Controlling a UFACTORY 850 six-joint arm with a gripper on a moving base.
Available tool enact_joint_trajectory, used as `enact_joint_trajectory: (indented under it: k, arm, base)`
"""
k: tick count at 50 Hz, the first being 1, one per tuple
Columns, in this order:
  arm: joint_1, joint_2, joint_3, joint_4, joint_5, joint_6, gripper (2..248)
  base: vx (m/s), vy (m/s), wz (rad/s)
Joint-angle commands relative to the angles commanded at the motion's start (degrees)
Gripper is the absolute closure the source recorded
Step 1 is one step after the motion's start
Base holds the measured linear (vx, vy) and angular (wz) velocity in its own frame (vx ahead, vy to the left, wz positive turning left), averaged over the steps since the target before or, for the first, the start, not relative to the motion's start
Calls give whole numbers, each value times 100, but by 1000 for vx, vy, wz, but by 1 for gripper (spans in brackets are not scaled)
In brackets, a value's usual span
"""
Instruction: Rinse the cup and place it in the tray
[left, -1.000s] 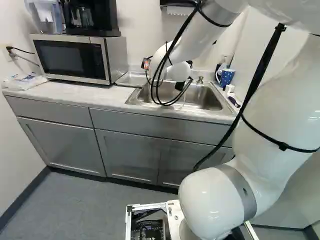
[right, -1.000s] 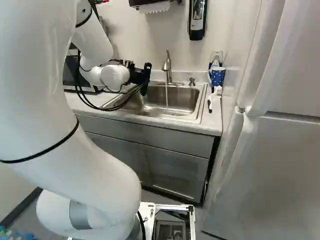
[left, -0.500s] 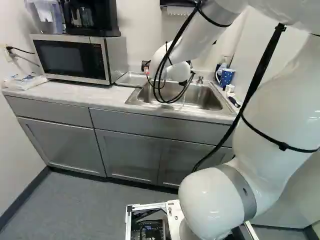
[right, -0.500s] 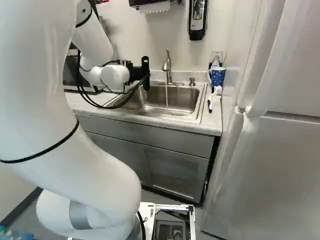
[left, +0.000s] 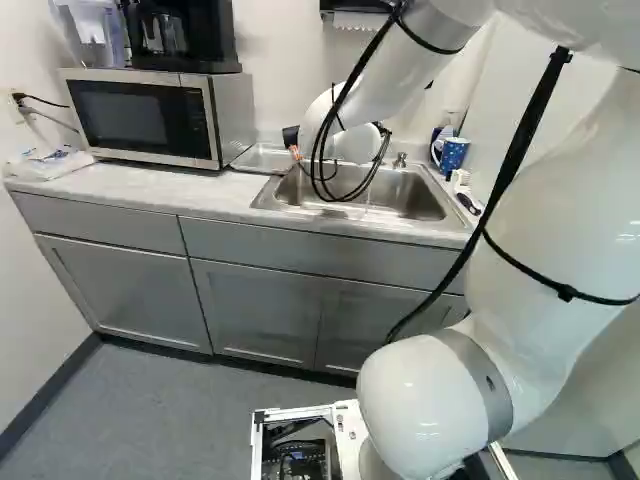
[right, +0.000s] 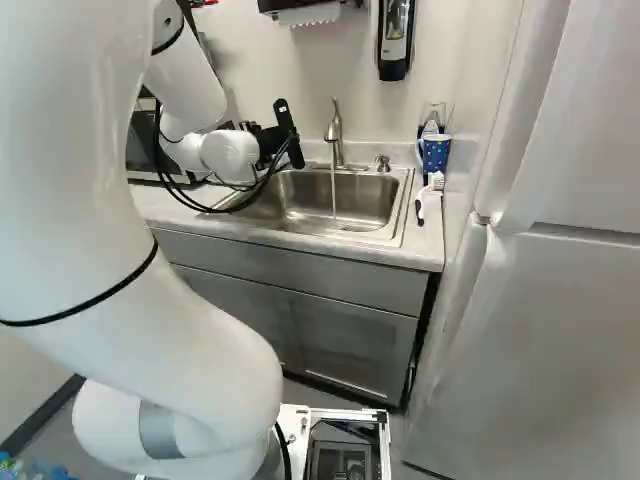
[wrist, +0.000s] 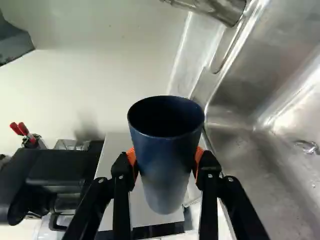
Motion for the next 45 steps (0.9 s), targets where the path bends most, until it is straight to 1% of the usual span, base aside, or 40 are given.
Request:
enact_joint_trajectory:
  k: [45]
  arm:
    - [0,0,0,0,0,-2710,126]
  base:
    - [0,0,0]
